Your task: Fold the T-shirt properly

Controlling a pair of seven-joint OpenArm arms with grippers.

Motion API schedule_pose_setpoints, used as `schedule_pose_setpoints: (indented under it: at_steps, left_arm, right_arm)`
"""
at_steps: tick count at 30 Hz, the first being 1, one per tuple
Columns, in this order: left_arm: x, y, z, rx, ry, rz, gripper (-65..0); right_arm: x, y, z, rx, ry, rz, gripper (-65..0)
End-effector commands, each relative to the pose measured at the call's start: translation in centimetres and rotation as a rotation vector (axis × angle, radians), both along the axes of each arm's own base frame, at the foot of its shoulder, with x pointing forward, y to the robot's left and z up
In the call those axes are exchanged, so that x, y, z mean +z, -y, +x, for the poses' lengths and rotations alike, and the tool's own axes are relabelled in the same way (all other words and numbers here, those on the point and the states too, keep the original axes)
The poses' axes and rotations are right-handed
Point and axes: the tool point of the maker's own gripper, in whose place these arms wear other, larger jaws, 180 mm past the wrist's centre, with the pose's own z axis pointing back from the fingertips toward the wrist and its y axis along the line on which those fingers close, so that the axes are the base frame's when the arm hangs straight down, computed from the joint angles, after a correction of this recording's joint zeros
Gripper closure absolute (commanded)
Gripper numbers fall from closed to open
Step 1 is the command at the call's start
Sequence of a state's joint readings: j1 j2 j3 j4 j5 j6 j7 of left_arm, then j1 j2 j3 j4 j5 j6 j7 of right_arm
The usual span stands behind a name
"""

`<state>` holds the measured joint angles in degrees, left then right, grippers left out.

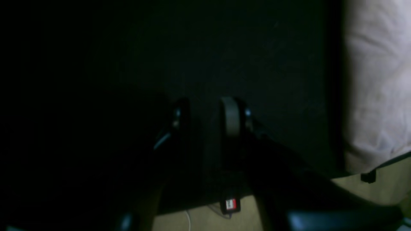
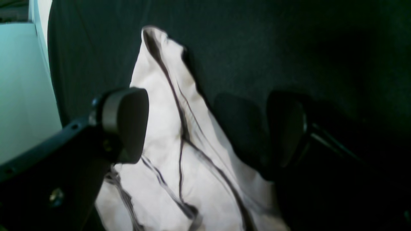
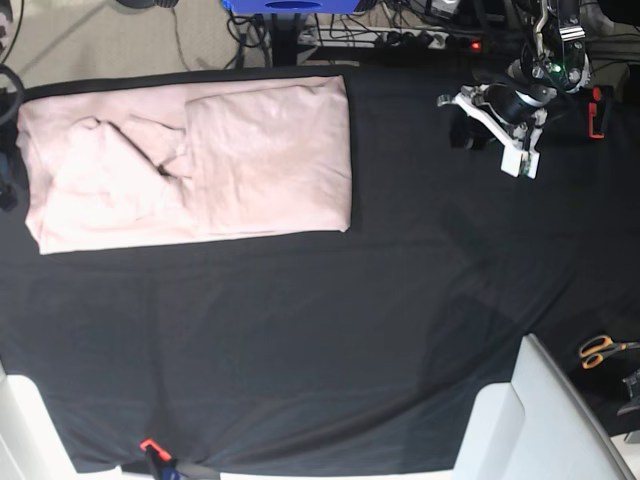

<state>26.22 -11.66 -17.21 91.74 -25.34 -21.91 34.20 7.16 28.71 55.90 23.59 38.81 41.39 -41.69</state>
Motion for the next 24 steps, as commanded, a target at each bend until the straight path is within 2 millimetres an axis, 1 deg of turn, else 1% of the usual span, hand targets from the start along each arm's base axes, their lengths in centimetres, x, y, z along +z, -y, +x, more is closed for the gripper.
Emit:
schedule_pose_setpoints:
  at_steps: [1, 2, 4, 5, 7, 9, 12, 16, 24]
  left_arm:
    - [0.7, -0.3, 0.5, -0.004, 0.030, 0.008, -16.5]
    - [0.7, -0.3, 0.5, -0.004, 0.030, 0.008, -16.5]
    - [0.8, -0.3, 0.5, -0.003, 0.030, 0.006, -16.5]
    - [0.8, -0.3, 0.5, -0.003, 0.031, 0.006, -16.5]
    - [0.8, -0.3, 0.6, -0.004, 0.033, 0.008, -16.5]
    - [0.8, -0.3, 0.7, -0.008, 0.033, 0.009, -16.5]
    - [0.9, -0.5, 0.8, -0.019, 0.033, 0.017, -16.5]
    - [0.9, -0.5, 0.9, -0.019, 0.036, 0.018, -16.5]
    - [0.8, -0.4, 0.6, -0.021, 0.030, 0.018, -16.5]
  right_arm:
    - [-1.2, -1.2, -1.3, 0.074, -0.101, 0.013, -54.9]
    - [-1.5, -1.8, -1.5, 0.104, -0.121, 0.022, -54.9]
    - [-2.3, -3.9, -2.0, 0.165, -0.158, 0.055, -54.8]
    - [-2.4, -4.3, -2.1, 0.183, -0.163, 0.052, -54.5]
    - [-2.6, -4.9, -3.1, 0.215, -0.185, 0.040, -51.5]
    - [-2.4, -5.2, -3.3, 0.253, -0.190, 0.013, -49.5]
    - [-2.2, -5.8, -3.7, 0.343, -0.227, -0.023, -49.5]
    - [-2.7, -6.9, -3.9, 0.442, -0.270, -0.043, -49.1]
    - [-3.4, -8.9, -4.1, 0.539, -0.305, -0.043, -48.9]
